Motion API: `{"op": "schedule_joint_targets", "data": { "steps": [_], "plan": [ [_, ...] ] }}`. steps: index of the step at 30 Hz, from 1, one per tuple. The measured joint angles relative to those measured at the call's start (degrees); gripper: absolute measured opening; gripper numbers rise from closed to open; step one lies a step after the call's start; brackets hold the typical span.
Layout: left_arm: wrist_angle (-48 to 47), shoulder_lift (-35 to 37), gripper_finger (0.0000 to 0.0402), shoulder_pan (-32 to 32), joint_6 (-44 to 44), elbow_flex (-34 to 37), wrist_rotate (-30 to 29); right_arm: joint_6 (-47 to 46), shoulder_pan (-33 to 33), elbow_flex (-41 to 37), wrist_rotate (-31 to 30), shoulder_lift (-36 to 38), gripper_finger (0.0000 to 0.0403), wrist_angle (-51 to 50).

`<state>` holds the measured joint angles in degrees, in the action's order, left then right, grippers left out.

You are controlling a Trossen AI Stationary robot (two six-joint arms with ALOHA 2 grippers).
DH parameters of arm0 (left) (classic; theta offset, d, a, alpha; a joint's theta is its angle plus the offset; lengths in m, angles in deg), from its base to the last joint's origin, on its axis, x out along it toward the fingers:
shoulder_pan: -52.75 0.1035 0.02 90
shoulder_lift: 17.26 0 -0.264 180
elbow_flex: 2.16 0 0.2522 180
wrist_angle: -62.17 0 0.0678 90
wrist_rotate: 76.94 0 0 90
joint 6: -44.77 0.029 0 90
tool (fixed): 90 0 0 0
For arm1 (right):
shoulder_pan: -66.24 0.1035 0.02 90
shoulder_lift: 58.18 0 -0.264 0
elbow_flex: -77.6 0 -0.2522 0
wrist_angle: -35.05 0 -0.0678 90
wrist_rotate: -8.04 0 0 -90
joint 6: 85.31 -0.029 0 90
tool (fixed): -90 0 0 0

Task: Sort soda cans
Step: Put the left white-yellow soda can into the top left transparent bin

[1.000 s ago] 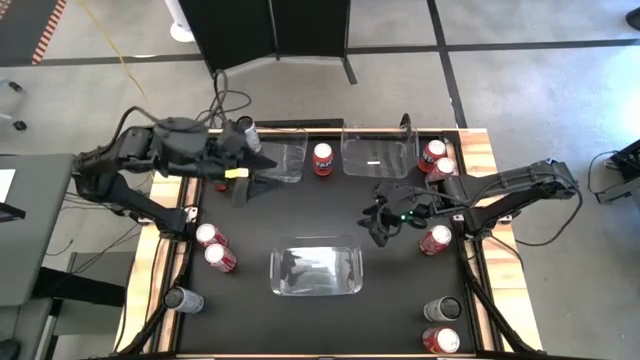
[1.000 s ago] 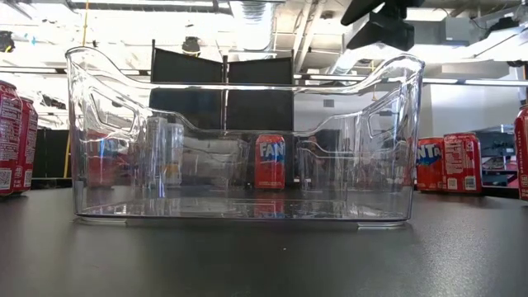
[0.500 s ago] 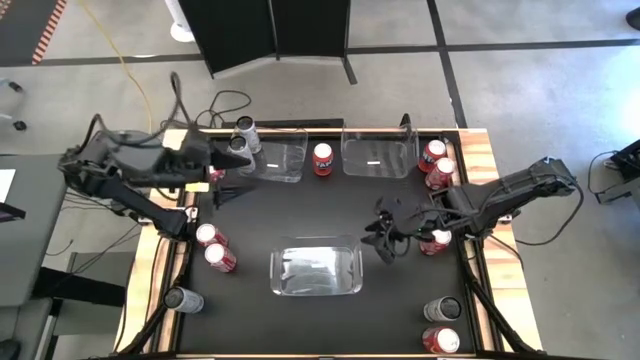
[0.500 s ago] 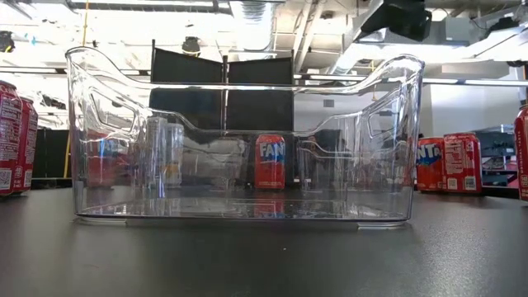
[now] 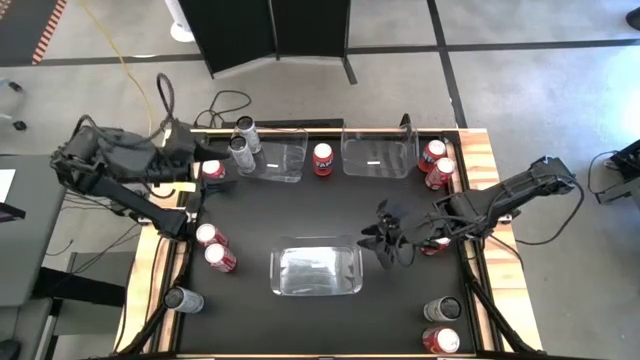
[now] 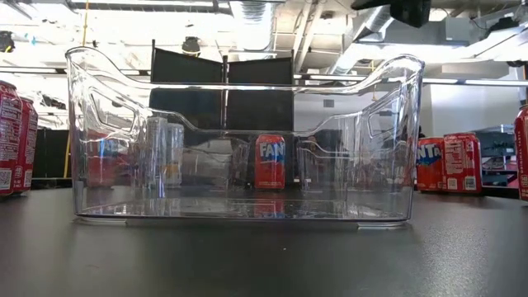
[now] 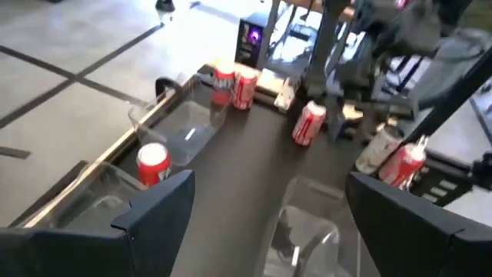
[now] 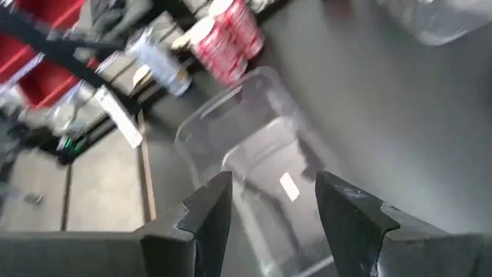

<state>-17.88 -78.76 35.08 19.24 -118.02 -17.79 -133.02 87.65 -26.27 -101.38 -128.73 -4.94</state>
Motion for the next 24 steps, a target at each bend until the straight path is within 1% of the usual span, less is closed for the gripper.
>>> {"op": "schedule_joint_targets", "data": {
  "steps": [5,8,11,14,17,19,21,24],
  "plan": [
    [0.12,5.87,0.0334,-2.05,-3.15,10.2,0.38,1.06,-0.32,0.0,-6.26,-0.01,0.0205,2.01],
    [0.28,10.87,0.0334,-4.26,-8.86,18.14,0.31,1.06,-1.05,0.0,-8.9,-0.01,0.0205,3.64],
    [0.18,15.9,0.0334,-7.39,-16.08,27.33,2.85,0.62,-2.29,0.0,-9.2,-0.01,0.0205,4.62],
    [0.29,19.55,0.0334,-10.68,-24.5,35.48,6.8,-2.72,-2.98,0.0,-9.3,-0.01,0.0205,4.17],
    [-0.66,21.24,0.0334,-13.51,-33.86,41.58,10.32,-6.36,-3.19,0.0,-9.31,-0.03,0.0205,3.62],
    [-1.47,21.55,0.0334,-15.08,-39.0,44.61,14.46,-7.22,-3.19,0.0,-9.31,-0.03,0.0205,3.41],
    [-1.97,21.17,0.0334,-16.56,-43.82,46.75,19.83,-7.35,-3.14,0.0,-9.31,-0.03,0.0205,3.35],
    [-2.53,19.41,0.0334,-19.09,-49.92,47.79,27.95,-7.35,-3.14,0.0,-9.33,-0.03,0.0205,3.35]
  ]
}}
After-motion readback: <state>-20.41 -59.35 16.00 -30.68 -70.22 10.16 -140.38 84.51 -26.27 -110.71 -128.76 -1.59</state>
